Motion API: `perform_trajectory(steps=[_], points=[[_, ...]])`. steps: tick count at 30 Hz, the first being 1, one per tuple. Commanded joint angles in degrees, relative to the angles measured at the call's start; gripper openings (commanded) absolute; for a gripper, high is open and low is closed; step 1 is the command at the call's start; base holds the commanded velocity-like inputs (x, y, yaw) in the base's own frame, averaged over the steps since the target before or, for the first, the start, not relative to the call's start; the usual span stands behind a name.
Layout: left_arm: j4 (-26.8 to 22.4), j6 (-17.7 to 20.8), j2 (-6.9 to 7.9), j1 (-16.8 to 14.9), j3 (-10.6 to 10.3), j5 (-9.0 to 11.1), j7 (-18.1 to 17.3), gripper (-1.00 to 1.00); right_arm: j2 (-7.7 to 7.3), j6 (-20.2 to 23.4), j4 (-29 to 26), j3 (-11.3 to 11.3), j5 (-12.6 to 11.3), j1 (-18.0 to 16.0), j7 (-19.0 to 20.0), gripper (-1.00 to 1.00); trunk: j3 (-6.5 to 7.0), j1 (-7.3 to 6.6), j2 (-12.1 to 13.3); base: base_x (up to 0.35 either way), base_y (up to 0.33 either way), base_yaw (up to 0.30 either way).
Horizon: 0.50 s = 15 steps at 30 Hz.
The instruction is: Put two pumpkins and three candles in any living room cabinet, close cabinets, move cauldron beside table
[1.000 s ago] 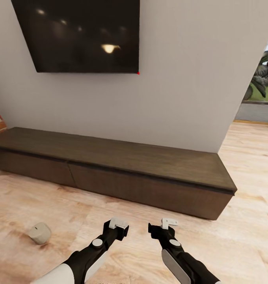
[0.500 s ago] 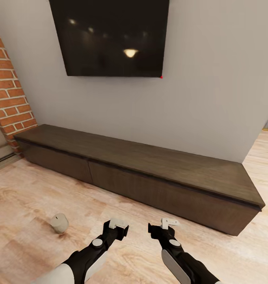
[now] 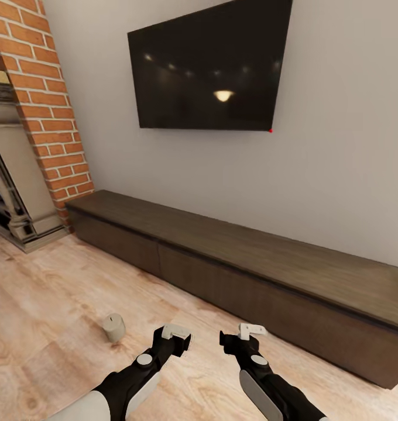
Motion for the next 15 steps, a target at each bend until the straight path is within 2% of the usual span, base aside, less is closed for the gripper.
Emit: perform_trajectory(steps=[1, 15], points=[[0.0, -0.3, -0.01, -0.1, -0.5, 0.4, 0.4, 1.00, -0.08, 0.2, -0.1, 0.2, -0.2, 0.0, -0.5, 1.00, 0.17, -0.04, 0.0, 0.000, 0.000, 0.290], [0.1, -0.1, -0.07, -0.1, -0.5, 0.3, 0.4, 1.00, -0.08, 0.2, -0.1, 0.2, -0.2, 0.0, -0.5, 1.00, 3.27, -0.40, 0.2, 0.000, 0.000, 0.290]])
